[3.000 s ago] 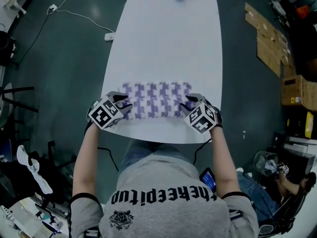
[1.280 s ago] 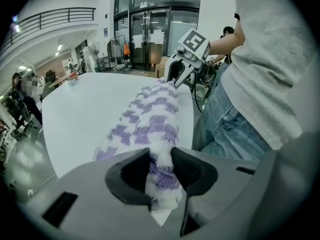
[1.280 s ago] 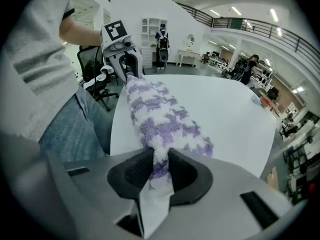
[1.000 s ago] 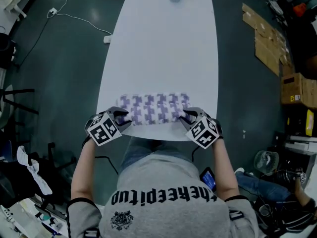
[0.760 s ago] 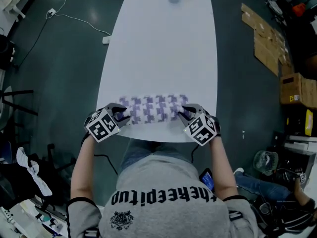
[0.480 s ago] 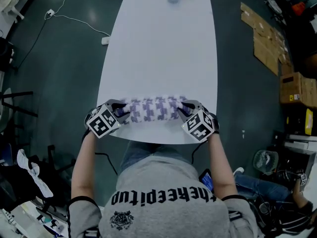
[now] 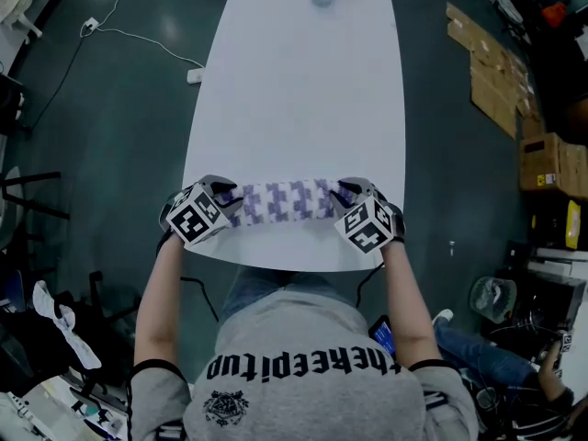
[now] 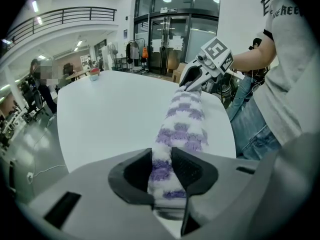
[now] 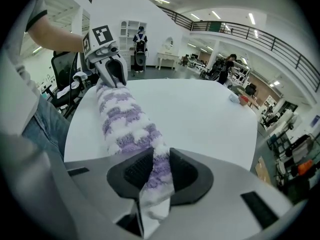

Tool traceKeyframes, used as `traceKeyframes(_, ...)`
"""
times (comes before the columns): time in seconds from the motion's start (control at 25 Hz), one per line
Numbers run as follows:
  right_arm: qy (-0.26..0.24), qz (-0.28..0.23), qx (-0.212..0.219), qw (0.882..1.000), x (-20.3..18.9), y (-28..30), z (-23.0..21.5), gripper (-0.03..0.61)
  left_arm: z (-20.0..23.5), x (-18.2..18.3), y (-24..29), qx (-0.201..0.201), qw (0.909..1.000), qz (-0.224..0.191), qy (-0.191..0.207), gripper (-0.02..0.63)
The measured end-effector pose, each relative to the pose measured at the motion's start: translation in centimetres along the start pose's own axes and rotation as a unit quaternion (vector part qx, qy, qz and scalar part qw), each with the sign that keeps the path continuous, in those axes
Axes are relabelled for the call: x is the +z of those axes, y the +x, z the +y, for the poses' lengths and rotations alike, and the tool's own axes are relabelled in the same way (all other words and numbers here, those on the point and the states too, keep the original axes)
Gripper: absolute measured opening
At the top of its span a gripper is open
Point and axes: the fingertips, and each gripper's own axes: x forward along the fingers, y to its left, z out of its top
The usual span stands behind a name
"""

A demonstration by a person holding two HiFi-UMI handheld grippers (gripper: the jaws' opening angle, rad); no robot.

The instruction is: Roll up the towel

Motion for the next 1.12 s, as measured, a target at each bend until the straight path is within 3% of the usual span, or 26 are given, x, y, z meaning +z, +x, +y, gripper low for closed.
traceKeyframes(0.36,0.010,0.009,-0.009,1.000,0.8,1.8,-1.6,0.094,2.5,0.1,0.5,0.014,0.9998,0.011,-0.013,0.126)
traceKeyframes(0.68,0.022,0.008,-0.020,1.000,-0.3,1.9,-1.0,0.094,1.5,-0.3,1.7,0.020,0.9997,0.002,-0.010,0.126)
traceKeyframes(0.84,0.073,-0.026,-0.040,0.996,0.7,-0.4,-0.6,0.095,0.6,-0.5,-0.2,0.028,0.9995,0.002,-0.013,0.126)
traceKeyframes(1.12,0.148,-0.089,-0.095,0.980,2.1,-4.5,-2.7,0.094,1.0,1.5,-3.0,0.068,0.9951,-0.046,-0.055,0.126)
